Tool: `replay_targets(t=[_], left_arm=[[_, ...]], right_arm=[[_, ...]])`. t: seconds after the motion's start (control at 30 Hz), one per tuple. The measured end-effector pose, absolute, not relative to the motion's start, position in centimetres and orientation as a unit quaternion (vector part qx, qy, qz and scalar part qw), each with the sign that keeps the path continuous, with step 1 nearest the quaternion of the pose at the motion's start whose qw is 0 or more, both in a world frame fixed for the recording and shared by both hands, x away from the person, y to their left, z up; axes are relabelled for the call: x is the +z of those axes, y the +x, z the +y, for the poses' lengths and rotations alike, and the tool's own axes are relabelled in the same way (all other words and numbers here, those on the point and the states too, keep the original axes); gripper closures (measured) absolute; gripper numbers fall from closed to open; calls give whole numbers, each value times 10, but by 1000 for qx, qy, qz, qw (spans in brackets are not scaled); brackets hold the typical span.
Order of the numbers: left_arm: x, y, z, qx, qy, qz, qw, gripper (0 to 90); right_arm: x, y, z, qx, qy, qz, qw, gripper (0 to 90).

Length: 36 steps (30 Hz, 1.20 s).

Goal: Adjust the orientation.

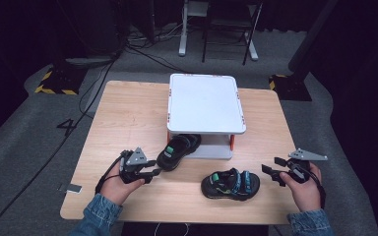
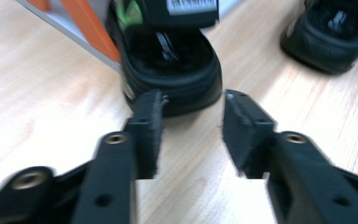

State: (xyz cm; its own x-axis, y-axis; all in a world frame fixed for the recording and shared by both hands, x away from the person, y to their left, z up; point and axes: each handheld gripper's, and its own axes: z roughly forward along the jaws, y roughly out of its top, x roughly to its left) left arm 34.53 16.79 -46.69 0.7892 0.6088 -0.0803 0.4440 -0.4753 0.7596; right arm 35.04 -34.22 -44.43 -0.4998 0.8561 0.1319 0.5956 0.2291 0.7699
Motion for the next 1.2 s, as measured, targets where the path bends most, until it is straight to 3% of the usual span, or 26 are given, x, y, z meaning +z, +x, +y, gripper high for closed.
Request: replay_targets(t=[0.17,0.3,0.57,0.73,0.83,1.2], left_arm=[[-472,350,164,97,858,307,400,804],[-474,353,163,91,858,309,400,831],[-474,357,142,91,857,282,423,776],[-473,361,133,66,854,274,438,793],[-474,362,126,89,858,261,433,759],[-486,375,100,91,848,236,465,649]], right_arm=[[-445,351,-342,401,471,769,162,317],[-445,350,-341,400,470,770,162,317],[-446,345,-344,397,477,767,163,317],[-446,339,-351,396,483,763,169,318],[-447,335,-354,395,487,760,170,317],[-449,325,-363,390,500,754,173,317]])
